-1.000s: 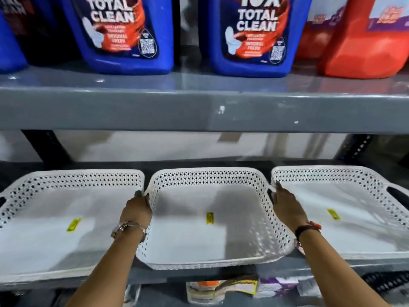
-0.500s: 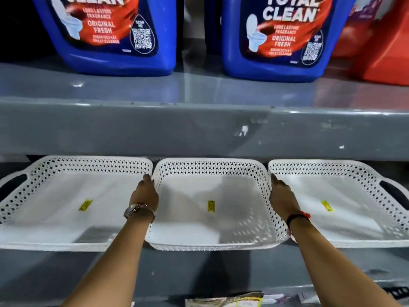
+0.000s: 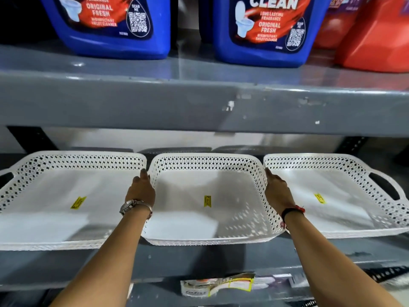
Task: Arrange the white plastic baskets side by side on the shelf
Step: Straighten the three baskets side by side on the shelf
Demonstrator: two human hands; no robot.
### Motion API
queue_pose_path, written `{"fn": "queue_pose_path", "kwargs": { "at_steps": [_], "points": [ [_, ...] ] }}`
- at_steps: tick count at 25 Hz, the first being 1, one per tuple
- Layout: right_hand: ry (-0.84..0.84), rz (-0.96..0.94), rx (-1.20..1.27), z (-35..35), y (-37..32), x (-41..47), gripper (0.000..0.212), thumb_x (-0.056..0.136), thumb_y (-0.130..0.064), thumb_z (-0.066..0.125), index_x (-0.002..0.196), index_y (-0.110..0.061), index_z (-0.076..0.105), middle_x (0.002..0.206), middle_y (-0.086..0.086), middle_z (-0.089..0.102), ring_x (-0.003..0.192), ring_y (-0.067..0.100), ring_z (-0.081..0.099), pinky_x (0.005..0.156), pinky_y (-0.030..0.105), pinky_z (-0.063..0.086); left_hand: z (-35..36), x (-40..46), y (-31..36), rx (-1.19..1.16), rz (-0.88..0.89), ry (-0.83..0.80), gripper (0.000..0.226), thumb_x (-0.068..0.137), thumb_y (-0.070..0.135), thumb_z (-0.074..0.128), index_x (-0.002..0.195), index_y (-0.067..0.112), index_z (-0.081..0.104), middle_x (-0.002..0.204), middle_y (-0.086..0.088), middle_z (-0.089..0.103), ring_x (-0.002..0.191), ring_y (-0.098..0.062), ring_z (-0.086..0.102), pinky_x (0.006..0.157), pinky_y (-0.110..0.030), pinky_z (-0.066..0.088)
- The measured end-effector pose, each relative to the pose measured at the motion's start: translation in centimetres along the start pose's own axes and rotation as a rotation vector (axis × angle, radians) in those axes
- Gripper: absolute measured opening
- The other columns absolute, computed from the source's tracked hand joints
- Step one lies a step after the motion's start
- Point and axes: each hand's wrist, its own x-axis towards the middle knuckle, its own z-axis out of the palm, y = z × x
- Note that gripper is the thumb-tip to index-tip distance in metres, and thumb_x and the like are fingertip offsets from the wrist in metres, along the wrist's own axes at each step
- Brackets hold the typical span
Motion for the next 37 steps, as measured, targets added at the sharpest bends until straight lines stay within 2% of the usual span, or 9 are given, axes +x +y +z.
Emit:
{"fn": "queue_pose_path", "kwargs": {
  "at_steps": [7,14,19,24,29,37],
  "points": [
    [-0.008,-0.020,0.014,-0.3,1.1,-2.9,0.062,0.088,0.006,0.032,0.146,-0.011,0.023,0.128,0.026,0.052,0.114,0.039,0.051,0.089,0.041,0.044,-0.2,-2.7,-1.4,-0.017,-0.032,-0.026,0.052,0.097,0.009,0.026,0.149,0.014,0.017,0.139,-0.024,0.042,0.122,-0.044,0.048,0.100,-0.047,0.043],
    [-0.004,-0.052,0.061,-0.7,1.6,-3.6,0.049,0.095,-0.004,0.030,0.144,-0.011,0.028,0.128,0.026,0.053,0.114,0.039,0.052,0.093,0.043,0.045,-0.3,-3.9,-1.7,0.032,-0.029,-0.048,0.060,0.095,0.000,0.026,0.151,0.014,0.009,0.142,-0.023,0.038,0.124,-0.041,0.048,0.100,-0.045,0.043],
    [-0.007,-0.047,0.079,-0.8,1.5,-3.4,0.047,0.096,-0.007,0.030,0.143,-0.009,0.030,0.130,0.026,0.052,0.116,0.040,0.051,0.095,0.043,0.044,-0.3,-4.6,-1.3,0.056,-0.044,-0.052,0.062,0.094,-0.003,0.025,0.151,0.014,0.005,0.146,-0.020,0.032,0.126,-0.042,0.046,0.103,-0.046,0.042],
    [-0.019,-0.046,0.090,-0.8,1.8,-3.5,0.046,0.097,-0.009,0.029,0.143,-0.009,0.031,0.131,0.025,0.052,0.116,0.039,0.052,0.096,0.044,0.044,-0.3,-4.3,-1.6,0.056,-0.039,-0.056,0.065,0.093,-0.002,0.028,0.151,0.016,0.004,0.143,-0.020,0.034,0.123,-0.040,0.048,0.098,-0.044,0.044],
    [-0.019,-0.040,0.089,-1.0,1.9,-3.4,0.045,0.098,-0.013,0.029,0.143,-0.010,0.031,0.132,0.024,0.051,0.117,0.038,0.052,0.096,0.043,0.044,-0.2,-4.0,-1.7,0.072,0.015,-0.035,0.060,0.096,0.005,0.030,0.151,0.018,0.009,0.133,-0.023,0.042,0.115,-0.041,0.053,0.093,-0.044,0.046],
    [-0.037,-0.035,0.075,-0.8,1.9,-3.7,0.046,0.097,-0.012,0.029,0.143,-0.010,0.030,0.135,0.023,0.049,0.119,0.037,0.051,0.099,0.044,0.045,-0.3,-3.9,-2.1,0.021,0.047,-0.036,0.059,0.089,-0.007,0.034,0.146,0.008,0.022,0.132,-0.023,0.041,0.116,-0.041,0.052,0.094,-0.043,0.046]
  ]
}}
